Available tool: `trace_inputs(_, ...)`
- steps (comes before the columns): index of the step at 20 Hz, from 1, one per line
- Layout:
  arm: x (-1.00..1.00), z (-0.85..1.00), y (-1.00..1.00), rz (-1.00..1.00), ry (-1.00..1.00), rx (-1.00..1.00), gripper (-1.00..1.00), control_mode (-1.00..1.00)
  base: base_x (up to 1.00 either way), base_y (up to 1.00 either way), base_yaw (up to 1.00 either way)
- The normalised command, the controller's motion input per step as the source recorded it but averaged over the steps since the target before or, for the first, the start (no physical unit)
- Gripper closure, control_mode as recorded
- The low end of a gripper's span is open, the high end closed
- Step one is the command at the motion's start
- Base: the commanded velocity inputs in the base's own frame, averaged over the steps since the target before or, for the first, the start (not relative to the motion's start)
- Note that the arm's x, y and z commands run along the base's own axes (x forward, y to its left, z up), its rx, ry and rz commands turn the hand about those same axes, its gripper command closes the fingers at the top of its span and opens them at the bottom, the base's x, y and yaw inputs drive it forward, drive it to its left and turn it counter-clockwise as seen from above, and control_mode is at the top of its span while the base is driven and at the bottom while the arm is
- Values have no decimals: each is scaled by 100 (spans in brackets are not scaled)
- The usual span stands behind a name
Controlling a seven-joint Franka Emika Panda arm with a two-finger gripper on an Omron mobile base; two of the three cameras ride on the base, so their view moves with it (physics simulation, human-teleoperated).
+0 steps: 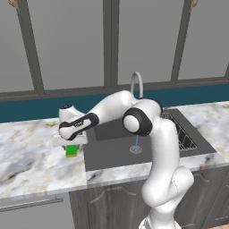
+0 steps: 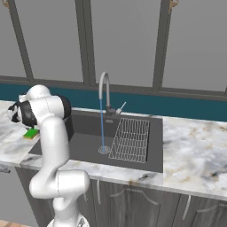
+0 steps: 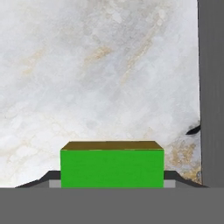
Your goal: Soak the sponge with water for a few seconds and then drop it inside the sink.
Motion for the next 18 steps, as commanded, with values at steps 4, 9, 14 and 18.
trace_inputs(4,0,56,-21,0,0,2,100,-100,0,0,0)
trace_inputs(9,0,70,-20,0,0,5,100,-100,0,0,0)
trace_inputs(14,-2,39,-11,0,-2,3,100,-100,0,0,0)
trace_inputs(18,-27,19,-4,0,-13,0,100,-100,0,0,0)
